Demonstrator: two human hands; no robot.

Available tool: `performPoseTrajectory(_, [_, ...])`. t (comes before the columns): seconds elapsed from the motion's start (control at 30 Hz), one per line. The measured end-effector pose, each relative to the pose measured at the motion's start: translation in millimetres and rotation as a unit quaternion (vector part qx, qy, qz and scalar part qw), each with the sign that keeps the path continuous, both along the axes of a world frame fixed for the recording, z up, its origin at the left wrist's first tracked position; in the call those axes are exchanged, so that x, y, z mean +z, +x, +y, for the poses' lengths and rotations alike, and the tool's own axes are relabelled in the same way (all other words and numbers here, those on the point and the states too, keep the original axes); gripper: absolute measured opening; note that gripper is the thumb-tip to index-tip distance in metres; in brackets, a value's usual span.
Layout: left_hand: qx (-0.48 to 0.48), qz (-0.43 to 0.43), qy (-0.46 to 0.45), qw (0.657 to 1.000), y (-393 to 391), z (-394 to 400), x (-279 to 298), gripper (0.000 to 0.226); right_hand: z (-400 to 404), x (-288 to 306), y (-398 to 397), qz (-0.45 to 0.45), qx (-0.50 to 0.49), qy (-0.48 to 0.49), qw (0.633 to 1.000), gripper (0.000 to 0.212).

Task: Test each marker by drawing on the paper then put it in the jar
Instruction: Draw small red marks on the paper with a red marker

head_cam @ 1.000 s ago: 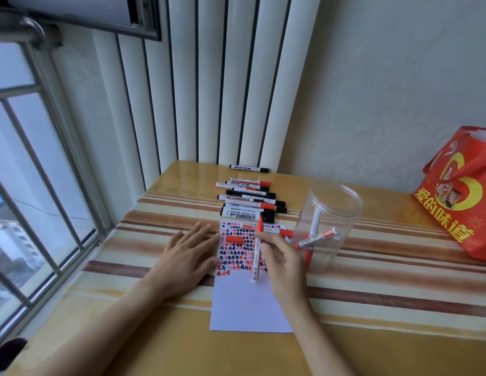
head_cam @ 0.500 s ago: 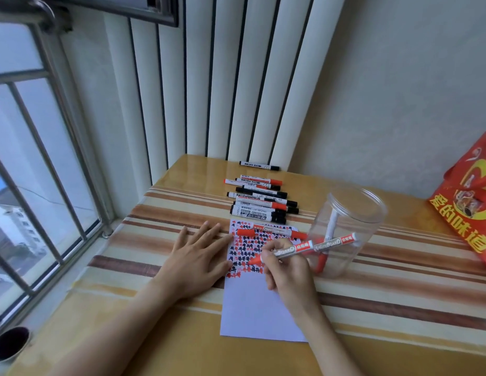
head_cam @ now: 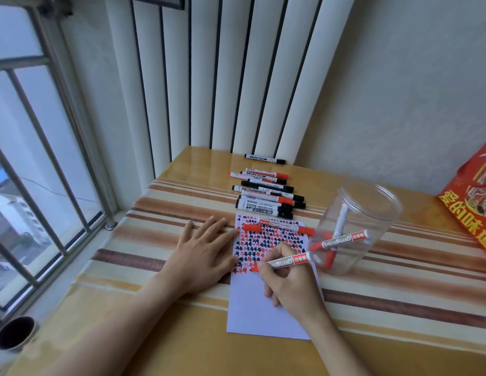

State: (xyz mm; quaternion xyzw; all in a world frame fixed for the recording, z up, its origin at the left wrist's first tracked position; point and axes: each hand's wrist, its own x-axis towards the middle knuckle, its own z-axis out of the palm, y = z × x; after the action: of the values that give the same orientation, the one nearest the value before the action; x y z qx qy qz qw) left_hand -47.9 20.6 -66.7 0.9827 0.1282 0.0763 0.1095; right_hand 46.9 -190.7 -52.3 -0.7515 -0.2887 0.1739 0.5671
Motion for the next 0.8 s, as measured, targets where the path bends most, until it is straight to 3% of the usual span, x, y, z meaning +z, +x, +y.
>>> performPoseTrajectory(0.2, [-0.009, 0.001, 0.003, 1.000, 0.1, 0.3, 0.4, 0.066, 3.3, 1.2, -2.4, 0.010, 0.000, 0.003, 1.000, 0.013])
performPoseTrajectory(0.37, [-0.012, 0.001, 0.001, 1.000, 0.1, 0.7, 0.9, 0.066, 1.9, 1.0, -1.9, 0.010, 0.005, -0.011, 1.000, 0.024])
performPoseTrajectory(0.8, [-0.010, -0.001, -0.012, 1.000, 0.1, 1.3, 1.2, 0.073, 0.5, 5.1, -5.1, 0.000, 0.004, -0.028, 1.000, 0.026])
